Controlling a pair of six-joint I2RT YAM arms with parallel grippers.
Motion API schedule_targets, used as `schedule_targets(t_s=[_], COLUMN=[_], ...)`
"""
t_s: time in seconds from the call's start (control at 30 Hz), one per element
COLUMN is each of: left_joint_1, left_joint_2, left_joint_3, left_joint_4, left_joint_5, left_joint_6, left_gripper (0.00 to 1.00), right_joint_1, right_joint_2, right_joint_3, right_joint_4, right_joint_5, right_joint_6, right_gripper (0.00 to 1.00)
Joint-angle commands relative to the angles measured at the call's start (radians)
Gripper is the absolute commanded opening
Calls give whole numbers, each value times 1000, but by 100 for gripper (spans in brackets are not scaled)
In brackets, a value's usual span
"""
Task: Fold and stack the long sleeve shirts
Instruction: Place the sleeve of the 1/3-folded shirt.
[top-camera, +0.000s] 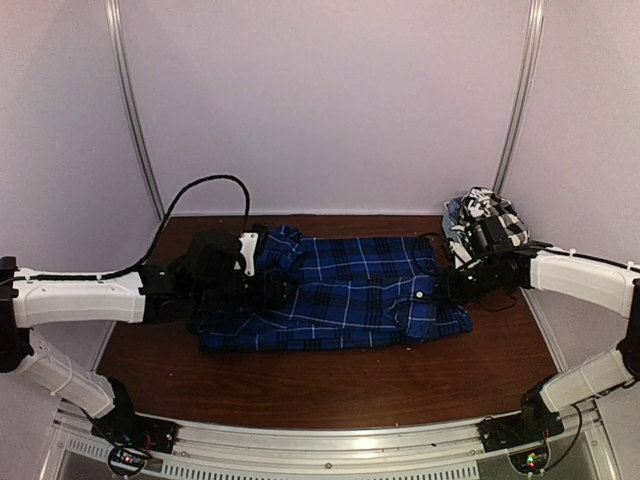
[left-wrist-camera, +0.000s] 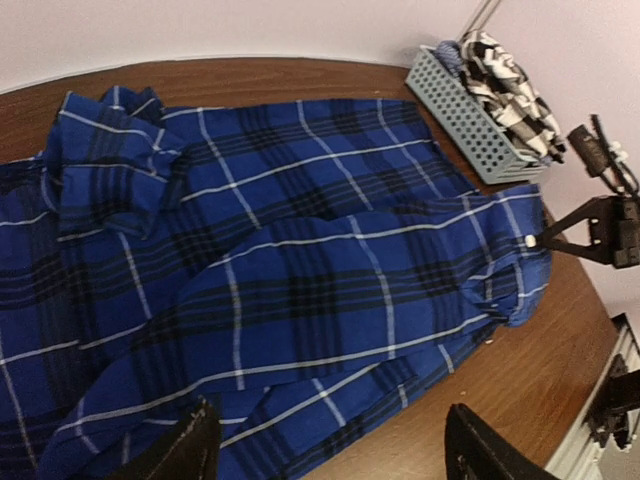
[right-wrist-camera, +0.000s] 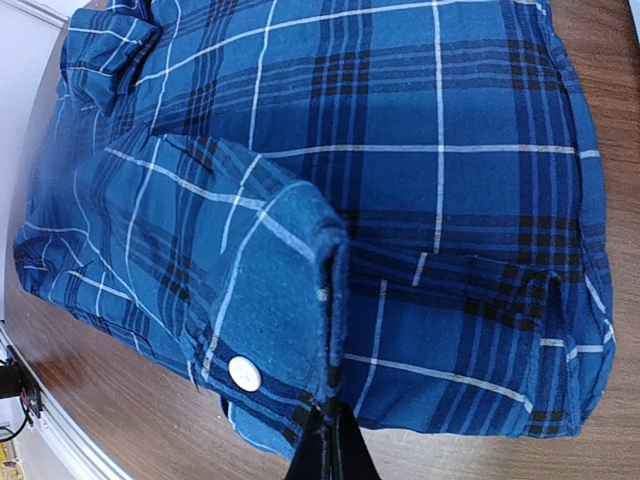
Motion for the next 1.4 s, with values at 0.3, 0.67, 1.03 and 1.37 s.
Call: schedule_targets(t_s=[0.3,0.67,1.03,1.37], left_joint_1=[69,69,69,69], left_joint_2=[80,192,251,253], left_joint_3=[-2,-42,-83,-94], left_joint_4=[-209,-174,-203,-175], left_joint_5=[-154,-221,-261,-208], left_joint_6=[150,193,149,161], left_gripper=[79,78,74,77], right_joint_1=[-108,-136,-137,-139], right_joint_2=[86,273,400,454], right_joint_3=[51,137,255,263], right_joint_4=[-83,-23,-67,-72], right_joint_5=[20,47,169,226], right_joint_6=[-129,-147,-178,-194], right_gripper=[0,0,0,3])
